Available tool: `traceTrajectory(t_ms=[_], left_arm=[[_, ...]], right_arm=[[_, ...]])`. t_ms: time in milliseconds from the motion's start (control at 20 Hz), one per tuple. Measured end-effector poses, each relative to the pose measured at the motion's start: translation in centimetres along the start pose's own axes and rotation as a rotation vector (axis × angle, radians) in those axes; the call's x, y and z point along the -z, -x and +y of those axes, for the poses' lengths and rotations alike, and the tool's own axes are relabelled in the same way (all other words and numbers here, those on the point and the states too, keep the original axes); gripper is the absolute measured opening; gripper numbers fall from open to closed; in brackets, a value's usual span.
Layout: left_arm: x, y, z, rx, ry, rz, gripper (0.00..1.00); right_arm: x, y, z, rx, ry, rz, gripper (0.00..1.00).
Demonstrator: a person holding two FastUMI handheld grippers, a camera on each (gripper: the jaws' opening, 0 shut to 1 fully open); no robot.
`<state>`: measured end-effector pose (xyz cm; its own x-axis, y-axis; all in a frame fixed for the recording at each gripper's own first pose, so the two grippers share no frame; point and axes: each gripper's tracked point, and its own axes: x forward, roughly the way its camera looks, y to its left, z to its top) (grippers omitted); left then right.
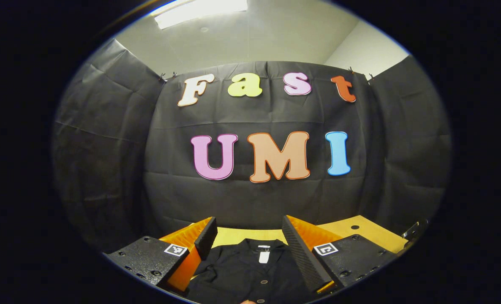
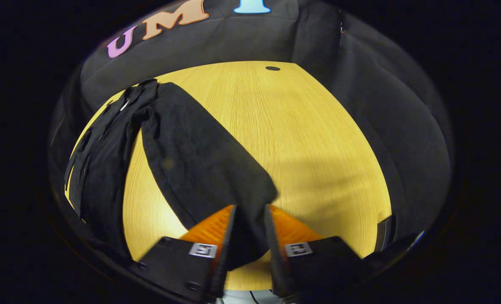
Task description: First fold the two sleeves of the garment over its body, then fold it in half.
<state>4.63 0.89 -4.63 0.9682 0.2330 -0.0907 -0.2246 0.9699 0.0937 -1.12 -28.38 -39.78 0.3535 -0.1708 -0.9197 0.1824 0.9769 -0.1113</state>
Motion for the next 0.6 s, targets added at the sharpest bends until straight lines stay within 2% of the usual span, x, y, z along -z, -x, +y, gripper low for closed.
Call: traceTrajectory(t_ms=[100, 150, 350, 500, 600], left_arm=[[0.4, -0.2, 1.1, 0.008, 0.001, 0.003, 0.93], [0.4, -0.3, 1.9, 0.012, 0.001, -0.002, 0.94], [-1.0, -0.8, 6.5, 0.004, 0.003, -0.033, 0.96], [-1.4, -1.1, 10.2, -0.038, -0.011, -0.051, 0.96], [-1.4, -1.1, 11.9, -0.055, -0.01, -0.053, 0.92]], right_arm=[[0.4, 0.0, 0.0, 0.032, -0.072, 0.013, 0.11], [0.2, 0.2, 0.1, 0.049, -0.093, 0.021, 0.07], [-0.4, 0.2, 0.9, 0.091, -0.223, -0.008, 0.03], [-2.6, 1.6, 1.8, 0.09, -0.34, -0.097, 0.03], [-5.9, 3.3, 2.6, 0.078, -0.378, -0.196, 0.03]])
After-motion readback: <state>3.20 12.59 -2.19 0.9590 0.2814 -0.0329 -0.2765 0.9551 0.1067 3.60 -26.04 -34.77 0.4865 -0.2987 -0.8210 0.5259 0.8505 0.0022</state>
